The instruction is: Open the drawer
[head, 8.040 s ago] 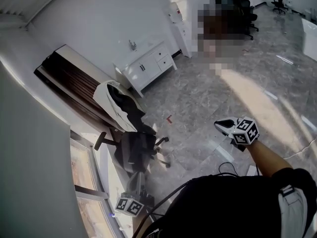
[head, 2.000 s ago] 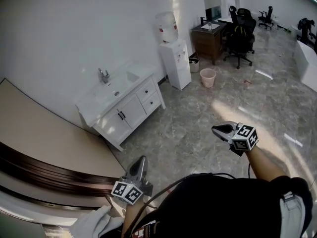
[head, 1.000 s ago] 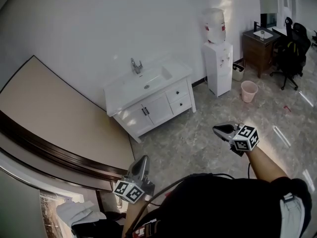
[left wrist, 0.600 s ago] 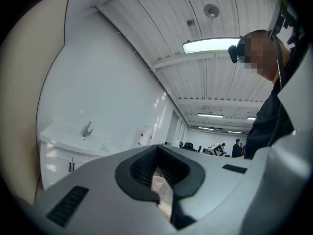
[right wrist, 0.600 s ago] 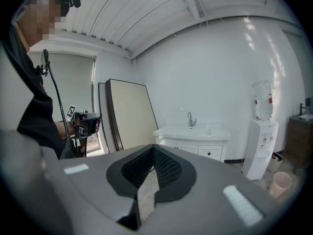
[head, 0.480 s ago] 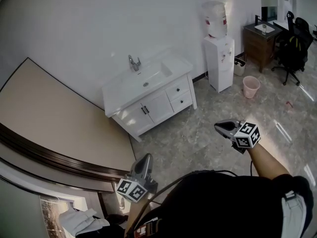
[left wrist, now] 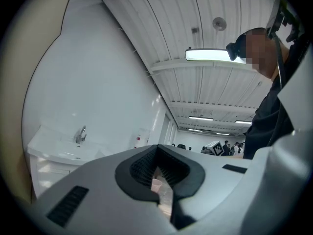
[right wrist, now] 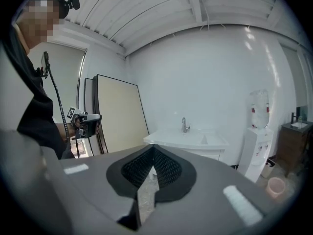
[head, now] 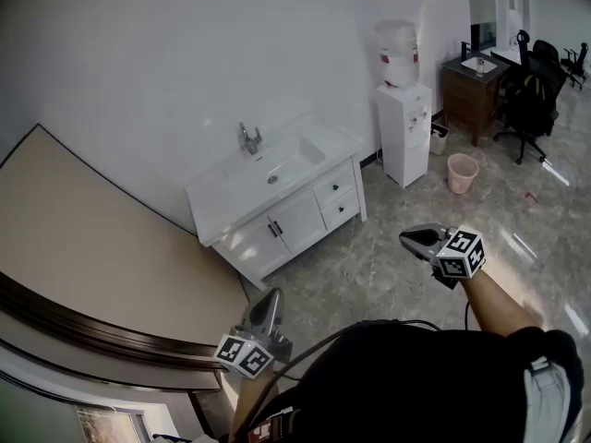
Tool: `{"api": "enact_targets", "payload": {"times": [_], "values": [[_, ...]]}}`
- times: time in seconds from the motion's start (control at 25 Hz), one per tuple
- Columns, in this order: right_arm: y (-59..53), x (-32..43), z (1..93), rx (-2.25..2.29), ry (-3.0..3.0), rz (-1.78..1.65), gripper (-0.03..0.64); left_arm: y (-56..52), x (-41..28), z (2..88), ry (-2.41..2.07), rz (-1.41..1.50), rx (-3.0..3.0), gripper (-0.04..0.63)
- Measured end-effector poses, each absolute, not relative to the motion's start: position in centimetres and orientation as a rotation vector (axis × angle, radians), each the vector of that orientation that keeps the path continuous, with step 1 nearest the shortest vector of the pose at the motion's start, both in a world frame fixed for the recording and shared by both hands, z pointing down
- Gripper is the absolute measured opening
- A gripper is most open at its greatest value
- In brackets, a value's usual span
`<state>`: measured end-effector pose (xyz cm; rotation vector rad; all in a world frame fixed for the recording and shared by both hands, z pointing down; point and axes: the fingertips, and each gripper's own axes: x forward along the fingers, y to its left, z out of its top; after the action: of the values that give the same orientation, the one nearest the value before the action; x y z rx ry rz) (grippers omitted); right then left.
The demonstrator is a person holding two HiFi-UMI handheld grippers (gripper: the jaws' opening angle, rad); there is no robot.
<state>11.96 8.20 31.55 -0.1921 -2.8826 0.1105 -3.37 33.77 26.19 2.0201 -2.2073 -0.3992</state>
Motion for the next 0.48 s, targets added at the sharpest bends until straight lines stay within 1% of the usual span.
{"api": "enact_targets", "payload": {"times": [0.28, 0.48], "values": [[12.2, 3.7, 31.3, -0.219, -2.874, 0.095, -0.005, 38.0, -11.7, 27.5, -2.214, -0.414, 1.997, 0.002], [13.6, -1.1, 31.6, -0.257, -2.853, 0.09, -0.005, 39.8, -16.2, 27.7, -2.238, -0.432, 1.953, 0.001]]}}
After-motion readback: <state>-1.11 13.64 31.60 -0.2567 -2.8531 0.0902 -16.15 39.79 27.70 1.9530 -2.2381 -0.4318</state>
